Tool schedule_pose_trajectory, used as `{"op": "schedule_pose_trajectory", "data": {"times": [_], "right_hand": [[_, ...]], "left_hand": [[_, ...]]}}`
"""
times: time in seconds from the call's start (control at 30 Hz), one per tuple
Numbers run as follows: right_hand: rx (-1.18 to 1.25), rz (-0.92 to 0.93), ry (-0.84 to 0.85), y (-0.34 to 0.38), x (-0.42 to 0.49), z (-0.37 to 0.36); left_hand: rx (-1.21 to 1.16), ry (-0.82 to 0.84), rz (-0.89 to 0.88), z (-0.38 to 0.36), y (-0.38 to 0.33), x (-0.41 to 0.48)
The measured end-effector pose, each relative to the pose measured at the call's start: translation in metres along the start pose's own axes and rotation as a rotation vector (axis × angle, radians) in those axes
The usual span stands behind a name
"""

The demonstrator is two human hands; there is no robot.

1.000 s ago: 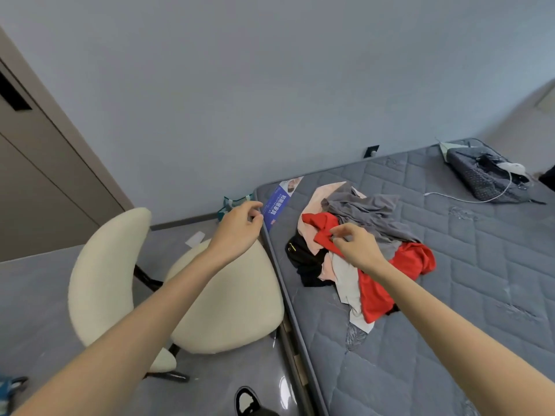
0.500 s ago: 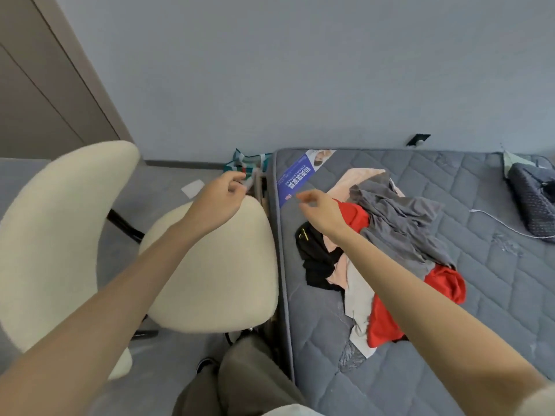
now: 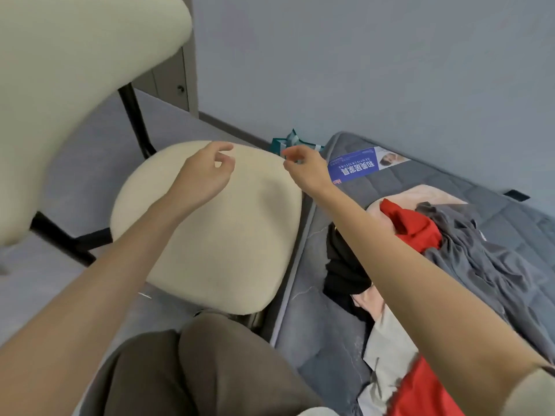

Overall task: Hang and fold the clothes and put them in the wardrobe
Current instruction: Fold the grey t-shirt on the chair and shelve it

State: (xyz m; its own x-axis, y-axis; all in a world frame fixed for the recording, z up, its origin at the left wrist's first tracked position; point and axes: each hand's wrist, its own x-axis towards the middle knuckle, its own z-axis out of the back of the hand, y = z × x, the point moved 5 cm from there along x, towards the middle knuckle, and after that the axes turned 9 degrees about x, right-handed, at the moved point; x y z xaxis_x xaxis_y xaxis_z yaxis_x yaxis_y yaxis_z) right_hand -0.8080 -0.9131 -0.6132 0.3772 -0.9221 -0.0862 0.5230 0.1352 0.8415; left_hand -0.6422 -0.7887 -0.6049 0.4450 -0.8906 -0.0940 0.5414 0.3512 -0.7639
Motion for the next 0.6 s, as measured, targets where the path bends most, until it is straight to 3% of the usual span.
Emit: {"op": "schedule_pose_trajectory", "data": {"times": [0.17, 0.37, 0.6], "right_hand": [[0.006, 0.121, 0.049, 0.001, -0.046, 0.037], [-0.062, 0.137, 0.048, -0.022, -0.104, 0.12], [-0.15, -0.058, -0.114, -0.128, -0.156, 0.227]], "left_hand": [[-0.008, -0.1, 0.001, 0.002, -0.028, -0.055], [0.075, -0.085, -0.069, -0.039, -0.094, -0.096], [0.154, 0.026, -0.235, -0.147, -0.188, -0.115]]}}
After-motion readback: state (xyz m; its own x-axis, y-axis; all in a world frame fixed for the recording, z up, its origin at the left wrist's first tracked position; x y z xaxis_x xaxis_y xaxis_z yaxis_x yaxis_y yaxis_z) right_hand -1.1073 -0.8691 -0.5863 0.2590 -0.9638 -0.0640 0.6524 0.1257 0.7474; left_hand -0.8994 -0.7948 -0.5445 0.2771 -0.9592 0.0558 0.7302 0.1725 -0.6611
